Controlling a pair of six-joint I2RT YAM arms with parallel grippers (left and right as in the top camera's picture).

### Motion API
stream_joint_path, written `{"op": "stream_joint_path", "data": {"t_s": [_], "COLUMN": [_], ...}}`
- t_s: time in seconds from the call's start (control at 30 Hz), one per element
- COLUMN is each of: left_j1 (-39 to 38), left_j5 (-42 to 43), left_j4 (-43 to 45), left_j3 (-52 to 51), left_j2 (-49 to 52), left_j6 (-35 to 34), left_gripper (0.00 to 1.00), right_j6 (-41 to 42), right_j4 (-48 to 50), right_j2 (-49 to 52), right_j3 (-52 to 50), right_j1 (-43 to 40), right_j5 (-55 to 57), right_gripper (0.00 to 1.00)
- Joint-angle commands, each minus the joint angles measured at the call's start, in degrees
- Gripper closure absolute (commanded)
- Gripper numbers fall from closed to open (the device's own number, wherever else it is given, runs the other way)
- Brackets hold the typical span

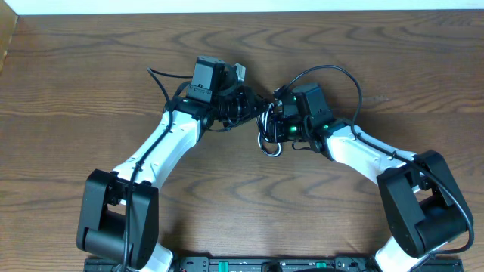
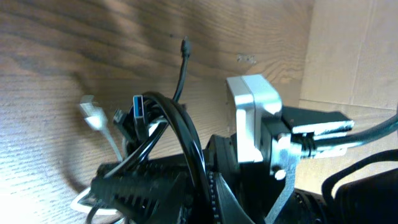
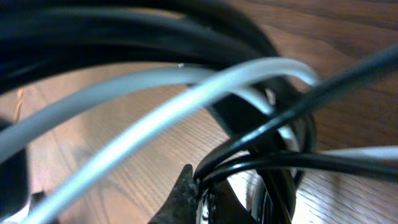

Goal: Untangle cables

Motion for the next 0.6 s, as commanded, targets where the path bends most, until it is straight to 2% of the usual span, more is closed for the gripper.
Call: {"op": "stream_joint_path", "data": {"t_s": [0.0, 0.1, 0.33, 0.57], "left_j1": [0.5, 0.5, 0.5, 0.5], "left_j5": [1.0, 1.0, 1.0, 1.0], "left_j4": [1.6, 2.0, 4.2, 7.6], "left_j3": [0.4, 0.4, 0.4, 0.4], "left_j2": [-2.4, -2.4, -2.4, -2.4], "left_j6": [-0.9, -0.9, -2.8, -8.7], "left_gripper": [0.93, 0.92, 0.92, 0.92], "right_j6": [-3.2, -4.5, -9.0, -13.2], "right_j4": [-0.5, -0.5, -5.5, -12.4], "right_j2": [-0.9, -2.8, -9.7, -13.3], "right_j3": [0.1, 0.1, 0.1, 0.1], "right_j1": [-0.9, -2.4, -6.3, -10.3], "right_j5": [-7.5, -11.2, -14.3, -14.3], "right_gripper": [0.9, 0.81, 0.51, 0.5]}}
